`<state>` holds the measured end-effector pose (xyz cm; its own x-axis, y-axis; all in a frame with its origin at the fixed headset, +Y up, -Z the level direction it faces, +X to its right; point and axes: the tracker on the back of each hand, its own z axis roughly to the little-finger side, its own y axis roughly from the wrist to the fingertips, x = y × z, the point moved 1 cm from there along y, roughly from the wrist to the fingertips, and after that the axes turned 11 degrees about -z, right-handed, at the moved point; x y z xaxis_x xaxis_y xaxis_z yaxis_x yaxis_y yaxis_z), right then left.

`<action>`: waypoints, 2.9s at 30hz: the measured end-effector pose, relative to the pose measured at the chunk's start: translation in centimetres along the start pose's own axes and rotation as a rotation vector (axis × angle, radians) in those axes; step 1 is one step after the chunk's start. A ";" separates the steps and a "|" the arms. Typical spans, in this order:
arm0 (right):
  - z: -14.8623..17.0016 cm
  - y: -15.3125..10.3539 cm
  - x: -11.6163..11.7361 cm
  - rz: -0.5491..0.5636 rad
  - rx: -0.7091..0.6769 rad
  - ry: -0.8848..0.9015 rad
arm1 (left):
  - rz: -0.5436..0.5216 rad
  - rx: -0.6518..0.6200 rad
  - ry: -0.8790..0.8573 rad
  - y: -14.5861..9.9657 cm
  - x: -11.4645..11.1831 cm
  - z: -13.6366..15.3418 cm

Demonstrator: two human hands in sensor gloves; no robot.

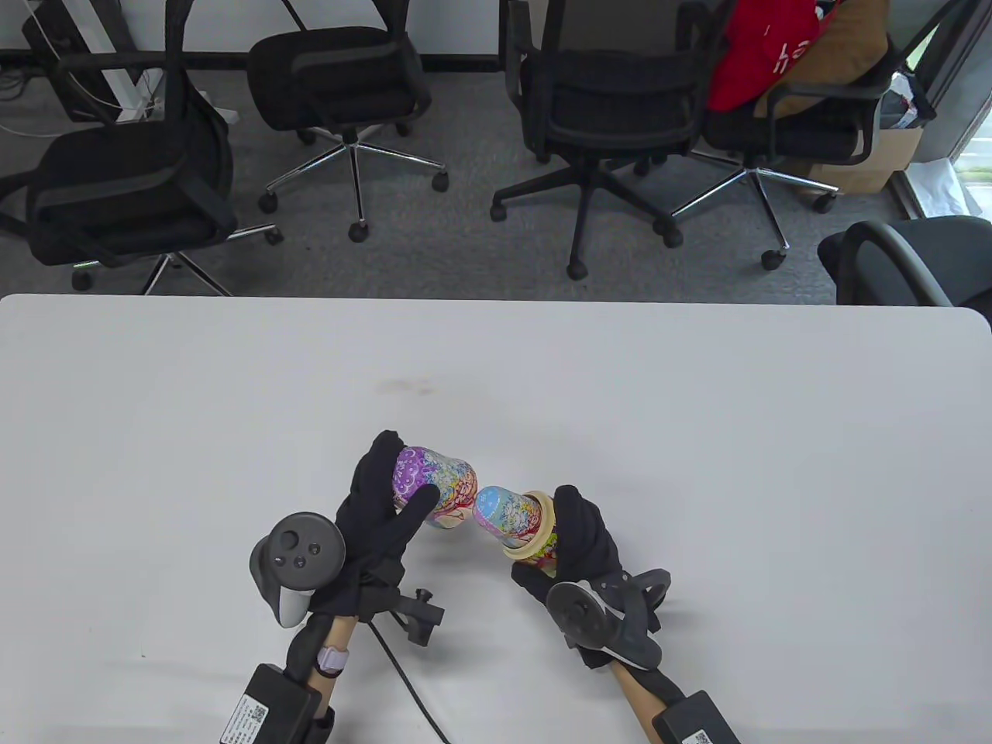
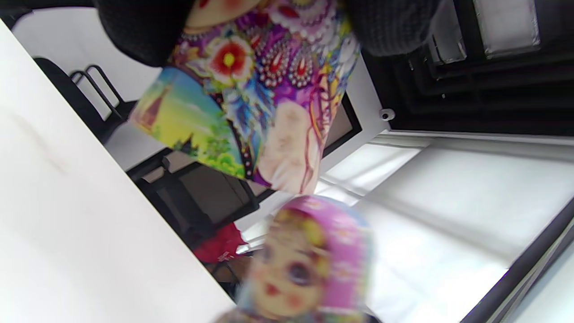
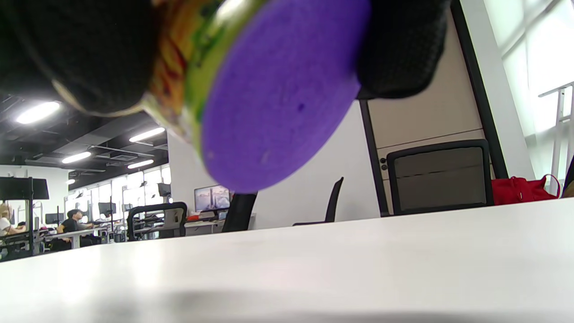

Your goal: Separate nested Russian dolls into individual dolls

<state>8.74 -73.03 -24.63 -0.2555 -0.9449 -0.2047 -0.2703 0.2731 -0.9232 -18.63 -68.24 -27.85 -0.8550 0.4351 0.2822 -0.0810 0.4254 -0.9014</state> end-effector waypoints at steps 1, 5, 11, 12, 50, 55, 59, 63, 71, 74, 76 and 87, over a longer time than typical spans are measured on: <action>0.1 0.0 0.0 0.000 0.003 0.011 | -0.005 0.011 0.025 0.1 0.1 0.4; 0.4 -0.1 -0.1 -0.007 0.013 0.066 | -0.003 0.071 0.149 0.4 0.3 2.7; 0.5 0.0 -0.1 -0.032 0.013 0.140 | 0.038 0.169 0.349 0.5 0.6 6.1; 0.6 0.0 -0.1 -0.036 0.016 0.151 | 0.043 0.182 0.368 0.5 0.6 6.5; 0.0 0.2 0.5 -0.077 0.001 0.203 | 0.091 0.014 0.353 0.7 0.0 2.3; -0.4 0.2 0.7 -0.085 -0.009 0.193 | 0.181 -0.038 0.157 0.0 -1.9 -0.7; -0.6 0.2 0.8 -0.092 -0.017 0.193 | 0.276 -0.048 0.079 -0.6 -3.4 -1.7; -1.0 0.2 0.9 -0.099 -0.032 0.185 | 0.344 -0.047 0.082 -1.0 -4.8 -1.8; -1.5 0.2 1.0 -0.101 -0.057 0.179 | 0.330 -0.089 0.109 -1.3 -5.9 -1.8; -1.2 0.3 0.9 -0.102 -0.047 0.169 | 0.271 -0.116 0.117 -1.2 -5.1 -2.3; -0.8 0.4 1.0 -0.105 -0.034 0.162 | 0.231 -0.126 0.122 -1.1 -4.3 -2.6; 3.0 0.6 1.3 -0.102 0.113 0.178 | 0.210 -0.152 0.290 -0.7 -2.9 -2.7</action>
<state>11.07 -74.63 -26.40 -0.3942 -0.9172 -0.0575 -0.1995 0.1465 -0.9689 -14.70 -67.66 -27.12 -0.6631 0.7220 0.1975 0.1755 0.4064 -0.8967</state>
